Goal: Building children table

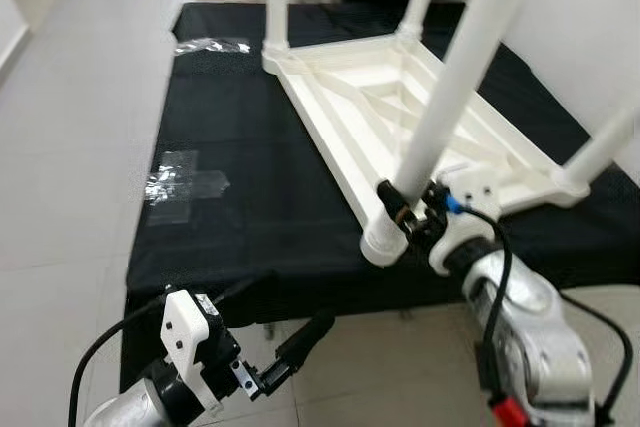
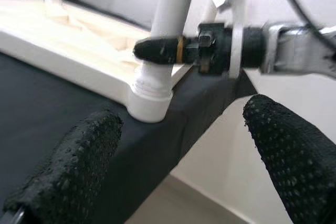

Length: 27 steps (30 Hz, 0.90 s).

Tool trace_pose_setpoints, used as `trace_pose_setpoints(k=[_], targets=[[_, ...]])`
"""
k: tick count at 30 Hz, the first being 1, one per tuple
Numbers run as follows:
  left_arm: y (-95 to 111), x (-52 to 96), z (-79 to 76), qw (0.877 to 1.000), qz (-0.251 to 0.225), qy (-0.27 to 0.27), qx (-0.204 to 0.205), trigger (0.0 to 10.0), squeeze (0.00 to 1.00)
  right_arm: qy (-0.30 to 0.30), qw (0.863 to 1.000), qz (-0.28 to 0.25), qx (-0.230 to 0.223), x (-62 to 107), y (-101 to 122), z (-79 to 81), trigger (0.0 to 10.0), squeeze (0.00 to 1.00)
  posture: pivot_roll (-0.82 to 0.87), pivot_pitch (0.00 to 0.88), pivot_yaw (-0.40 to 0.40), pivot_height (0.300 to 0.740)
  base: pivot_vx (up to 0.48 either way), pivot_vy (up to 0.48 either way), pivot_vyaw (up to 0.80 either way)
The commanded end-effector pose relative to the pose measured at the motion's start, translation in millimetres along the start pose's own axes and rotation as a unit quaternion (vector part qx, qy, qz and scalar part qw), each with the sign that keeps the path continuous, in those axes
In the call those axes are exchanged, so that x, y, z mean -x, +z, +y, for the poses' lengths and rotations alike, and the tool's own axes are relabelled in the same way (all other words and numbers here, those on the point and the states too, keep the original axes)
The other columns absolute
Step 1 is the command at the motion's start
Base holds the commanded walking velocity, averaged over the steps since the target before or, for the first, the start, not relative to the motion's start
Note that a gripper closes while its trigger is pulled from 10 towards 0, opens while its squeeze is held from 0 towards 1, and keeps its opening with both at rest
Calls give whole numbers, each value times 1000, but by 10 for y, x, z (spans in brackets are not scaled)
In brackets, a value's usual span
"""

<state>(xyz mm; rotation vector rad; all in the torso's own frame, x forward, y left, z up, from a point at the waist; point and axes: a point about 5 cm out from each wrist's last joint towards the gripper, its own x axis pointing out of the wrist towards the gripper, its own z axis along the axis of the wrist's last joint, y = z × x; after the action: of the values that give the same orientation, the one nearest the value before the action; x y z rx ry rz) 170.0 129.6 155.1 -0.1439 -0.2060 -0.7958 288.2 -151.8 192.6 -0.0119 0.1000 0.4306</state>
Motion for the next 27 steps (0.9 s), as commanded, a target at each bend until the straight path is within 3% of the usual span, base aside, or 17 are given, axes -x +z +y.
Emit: trace_pose_setpoints(k=[1, 3, 5, 6, 7, 8, 9, 10, 12, 18, 19, 21, 22, 27], targets=[[-24, 25, -20, 1000, 5, 5, 6, 10000, 0, 84, 993, -79, -25, -23, 323, 20, 10000, 1000, 17, 232, -47, 740, 0, 0, 0], [-13, 31, -37, 1000, 5, 3, 7, 10000, 0, 175, 976, -128, 2, 19, 602, 54, 10000, 1000, 23, 240, -41, 740, 0, 0, 0], [-13, 31, -37, 1000, 5, 3, 7, 10000, 0, 175, 976, -128, 2, 19, 602, 54, 10000, 1000, 23, 240, -41, 740, 0, 0, 0], [-10, 33, -46, 1000, 6, 2, 8, 10000, 0, 217, 967, -130, 25, 40, 682, 27, 10000, 545, 28, 243, -39, 740, 0, 0, 0], [-4, 36, -55, 1000, 6, 1, 9, 10000, 0, 266, 955, -121, 52, 65, 725, -9, 10000, 0, 36, 251, -35, 740, 0, 0, 0], [-4, 36, -55, 1000, 6, 1, 9, 10000, 0, 266, 955, -121, 52, 65, 725, -9, 10000, 0, 36, 251, -35, 740, 0, 0, 0], [1, 40, -64, 1000, 7, 0, 10, 10000, 0, 311, 942, -106, 71, 90, 746, -44, 10000, 0, 40, 257, -34, 740, 0, 0, 0], [1, 40, -64, 1000, 7, 0, 10, 10000, 0, 311, 942, -106, 71, 90, 746, -44, 10000, 0, 40, 257, -34, 740, 0, 0, 0], [9, 46, -75, 1000, 8, -2, 11, 10000, 0, 377, 916, -79, 109, 96, 777, -113, 10000, 0, 45, 261, -37, 740, 0, 0, 0], [20, 54, -88, 1000, 11, -1, 12, 10000, 0, 398, 905, -87, 125, -55, 941, -260, 10000, 0, 55, 267, -38, 740, 0, 0, 0], [22, 56, -90, 1000, 11, -1, 11, 10000, 0, 408, 901, -92, 118, -67, 967, -278, 2431, 0, 60, 270, -40, 740, 0, 0, 0], [22, 56, -90, 1000, 11, -1, 11, 10000, 0, 408, 901, -92, 118, -67, 967, -278, 2431, 0, 60, 270, -40, 740, 0, 0, 0], [24, 56, -91, 1000, 12, 0, 11, 10000, 0, 418, 897, -94, 113, -69, 976, -295, 0, 0, 61, 272, -41, 740, 0, 0, 0], [27, 61, -92, 1000, 13, 2, 11, 10000, 0, 440, 888, -85, 105, -45, 940, -346, 0, 0, 59, 275, -40, 740, 0, 0, 0]])
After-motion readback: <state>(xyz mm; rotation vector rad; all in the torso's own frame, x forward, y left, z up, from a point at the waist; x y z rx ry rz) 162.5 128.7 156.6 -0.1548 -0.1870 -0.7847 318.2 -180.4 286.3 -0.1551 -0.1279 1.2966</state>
